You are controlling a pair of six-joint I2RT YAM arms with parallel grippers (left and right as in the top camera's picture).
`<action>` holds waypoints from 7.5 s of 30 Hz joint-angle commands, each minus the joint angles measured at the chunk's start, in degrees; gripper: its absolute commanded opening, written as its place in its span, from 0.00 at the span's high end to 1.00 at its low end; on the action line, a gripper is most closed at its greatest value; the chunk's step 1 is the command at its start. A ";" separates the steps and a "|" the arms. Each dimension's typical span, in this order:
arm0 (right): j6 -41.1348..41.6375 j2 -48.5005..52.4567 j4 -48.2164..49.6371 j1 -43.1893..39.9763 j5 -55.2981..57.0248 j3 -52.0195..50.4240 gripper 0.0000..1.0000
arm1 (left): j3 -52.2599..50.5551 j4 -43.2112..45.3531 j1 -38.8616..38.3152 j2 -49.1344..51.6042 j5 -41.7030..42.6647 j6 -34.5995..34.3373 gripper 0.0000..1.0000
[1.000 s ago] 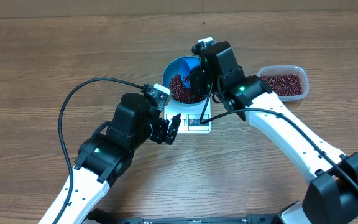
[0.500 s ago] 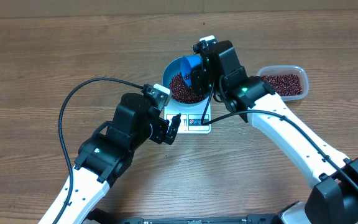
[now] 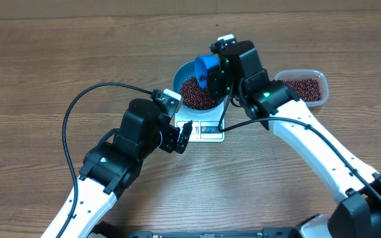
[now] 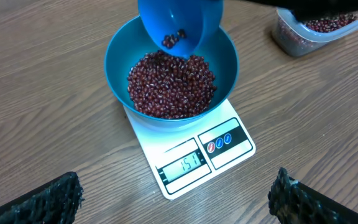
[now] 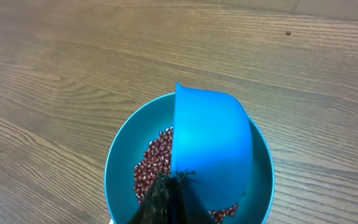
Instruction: Scoop item into bowl and weigh 150g on scale
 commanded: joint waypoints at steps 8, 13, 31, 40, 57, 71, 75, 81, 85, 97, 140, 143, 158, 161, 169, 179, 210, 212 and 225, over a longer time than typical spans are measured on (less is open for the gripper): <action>2.82 -5.09 0.52 -5.73 -5.90 0.33 0.96 | -0.55 0.07 -0.02 0.52 0.02 -0.52 0.01; 2.78 -6.88 0.31 -9.18 -5.88 0.33 0.96 | -0.55 0.07 -0.02 0.52 0.02 -0.52 0.00; 0.55 -9.68 -6.60 -26.73 -2.34 0.33 0.96 | -0.55 0.07 -0.02 0.52 0.02 -0.52 0.01; -2.95 -9.68 -13.68 -32.04 3.43 0.33 0.96 | -0.55 0.07 -0.02 0.52 0.02 -0.52 0.01; -16.24 -9.66 -18.75 -26.32 21.66 0.33 0.96 | -0.55 0.07 -0.02 0.55 0.02 -0.52 0.01; -14.69 -9.66 -18.75 -20.26 34.88 0.33 0.96 | -0.55 0.07 -0.02 0.55 0.02 -0.52 0.01; -9.22 -9.66 -18.58 -20.33 33.92 0.33 0.96 | -0.55 0.07 -0.02 0.55 0.02 -0.52 0.00; 5.05 -9.57 -18.60 -21.53 24.79 0.33 0.97 | -0.55 0.07 -0.02 0.55 0.02 -0.52 0.01; 18.10 -8.76 -18.95 -23.08 23.04 0.26 0.96 | -0.55 0.07 -0.02 0.57 0.02 -0.52 0.01; 41.24 -4.28 -19.28 -24.96 20.63 0.20 0.96 | -0.55 0.07 -0.02 0.55 0.02 -0.52 0.01; 64.65 5.68 -18.80 -24.96 22.43 0.15 0.96 | -0.55 0.07 -0.02 0.55 0.02 -0.52 0.01; 66.64 6.01 -19.04 -24.96 22.40 0.15 0.96 | -0.55 0.07 -0.02 0.55 0.02 -0.52 0.00; 66.86 6.01 -19.21 -24.96 22.45 0.15 0.14 | -0.55 0.07 -0.02 0.55 0.02 -0.52 0.00; 66.82 6.01 -19.21 -24.98 22.73 0.15 0.00 | -0.55 0.07 -0.02 0.55 0.02 -0.52 0.01; 57.86 5.88 -19.26 -25.03 25.92 0.24 0.00 | -0.55 0.07 -0.02 0.55 0.02 -0.52 0.00; 53.62 1.68 -19.28 -27.15 24.68 0.35 0.00 | -0.55 0.07 -0.02 0.55 0.02 -0.52 0.00; 43.63 -1.42 -51.04 -29.38 18.14 4.39 0.00 | -0.55 0.07 -0.02 0.57 0.02 -0.52 0.00; 43.63 -1.42 -53.77 -29.38 18.14 4.39 0.00 | -0.55 0.07 -0.02 0.55 0.02 -0.52 0.01; 36.37 -1.42 -53.37 -29.38 18.01 5.11 0.00 | -0.55 0.07 -0.02 0.57 0.02 -0.52 0.00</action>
